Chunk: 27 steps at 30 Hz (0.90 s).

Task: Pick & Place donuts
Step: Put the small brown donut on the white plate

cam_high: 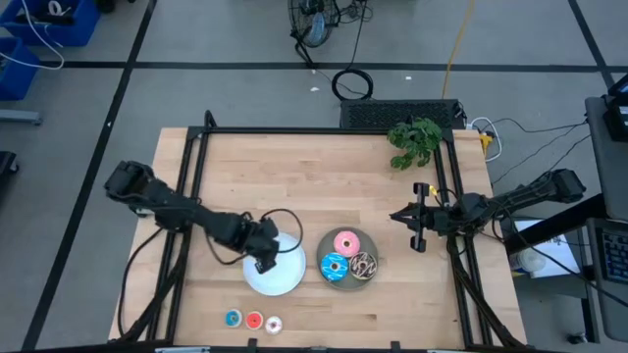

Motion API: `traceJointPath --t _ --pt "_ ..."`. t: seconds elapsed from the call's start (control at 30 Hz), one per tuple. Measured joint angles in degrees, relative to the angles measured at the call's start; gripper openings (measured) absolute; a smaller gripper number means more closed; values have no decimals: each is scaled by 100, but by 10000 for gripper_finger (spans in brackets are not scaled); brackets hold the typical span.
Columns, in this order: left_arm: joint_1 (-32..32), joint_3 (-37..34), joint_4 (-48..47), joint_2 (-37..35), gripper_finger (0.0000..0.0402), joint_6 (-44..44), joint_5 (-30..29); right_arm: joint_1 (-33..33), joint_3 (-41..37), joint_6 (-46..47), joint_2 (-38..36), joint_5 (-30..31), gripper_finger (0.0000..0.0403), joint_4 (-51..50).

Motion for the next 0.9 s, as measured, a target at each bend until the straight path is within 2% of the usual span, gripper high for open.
traceJointPath --t 0.13,0.33,0.67,0.8,0.9 --pt "259 -4 304 388 12 392 366 0 2 -2 3 8 0 -33" --pt "296 -3 555 782 11 669 550 0 2 4 4 11 0 -48" --pt "280 7 676 831 80 632 424 0 2 10 4 2 0 -48" --pt "267 16 736 830 129 516 404 0 2 6 4 0 0 -48" --pt "266 221 390 834 172 669 450 0 1 3 4 0 0 -48"
